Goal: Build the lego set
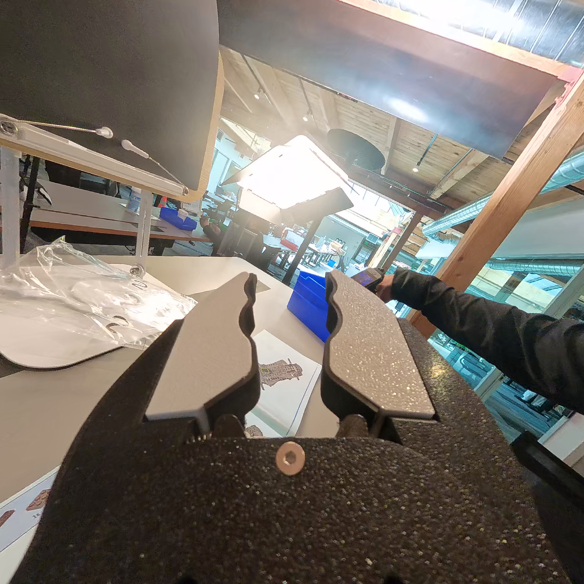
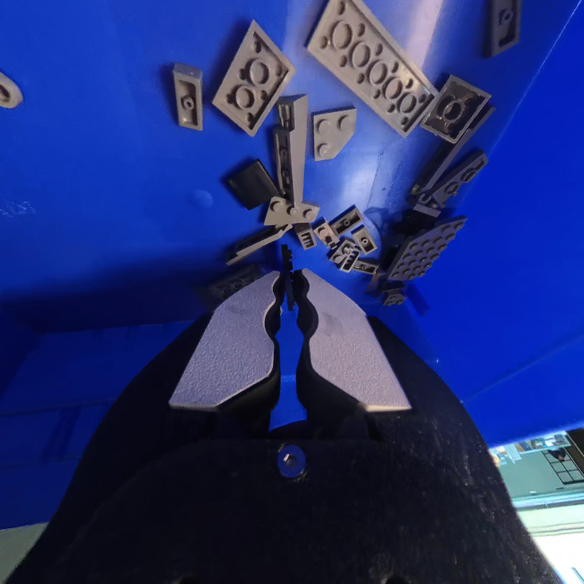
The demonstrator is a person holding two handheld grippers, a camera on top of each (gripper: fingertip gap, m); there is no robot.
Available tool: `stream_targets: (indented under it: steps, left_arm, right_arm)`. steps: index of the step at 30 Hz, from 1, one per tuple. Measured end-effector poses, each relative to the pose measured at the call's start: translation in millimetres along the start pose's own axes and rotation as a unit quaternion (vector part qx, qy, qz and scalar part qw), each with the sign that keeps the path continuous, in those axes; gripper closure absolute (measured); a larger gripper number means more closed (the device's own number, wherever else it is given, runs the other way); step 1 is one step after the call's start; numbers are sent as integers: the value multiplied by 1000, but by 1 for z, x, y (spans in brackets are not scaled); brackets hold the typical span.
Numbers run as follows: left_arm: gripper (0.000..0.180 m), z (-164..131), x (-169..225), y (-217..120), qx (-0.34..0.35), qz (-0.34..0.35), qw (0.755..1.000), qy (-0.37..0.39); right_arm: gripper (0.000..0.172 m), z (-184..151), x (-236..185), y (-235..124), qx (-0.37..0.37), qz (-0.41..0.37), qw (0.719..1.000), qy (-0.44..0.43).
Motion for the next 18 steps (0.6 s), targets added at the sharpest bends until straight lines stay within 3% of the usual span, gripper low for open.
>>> stream_targets:
  steps: [3, 7, 13, 18]
  left_arm:
    - [137, 2, -1, -3, 1, 3, 1000, 2]
    - [137, 5, -3, -7, 3, 12, 1000, 7]
    - [137, 10, -7, -14, 19, 31, 999, 13]
    - [137, 10, -7, -15, 22, 38, 999, 20]
  right_arm:
    - [166, -2, -11, -20, 4, -34, 999, 6]
    - [166, 14, -49, -72, 51, -76, 996, -13]
    - [166, 70, -145, -151, 139, -55, 983, -102]
    - [166, 133, -211, -167, 208, -39, 965, -152]
Point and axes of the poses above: each gripper's, where its closed fingertips meet, y out along the fingers, z out of its top, x = y × z across the jaws, the point moved 9 cm from there along -y, back along the fingers, and after that the axes turned 2 degrees about z, right-handed, at the moved point
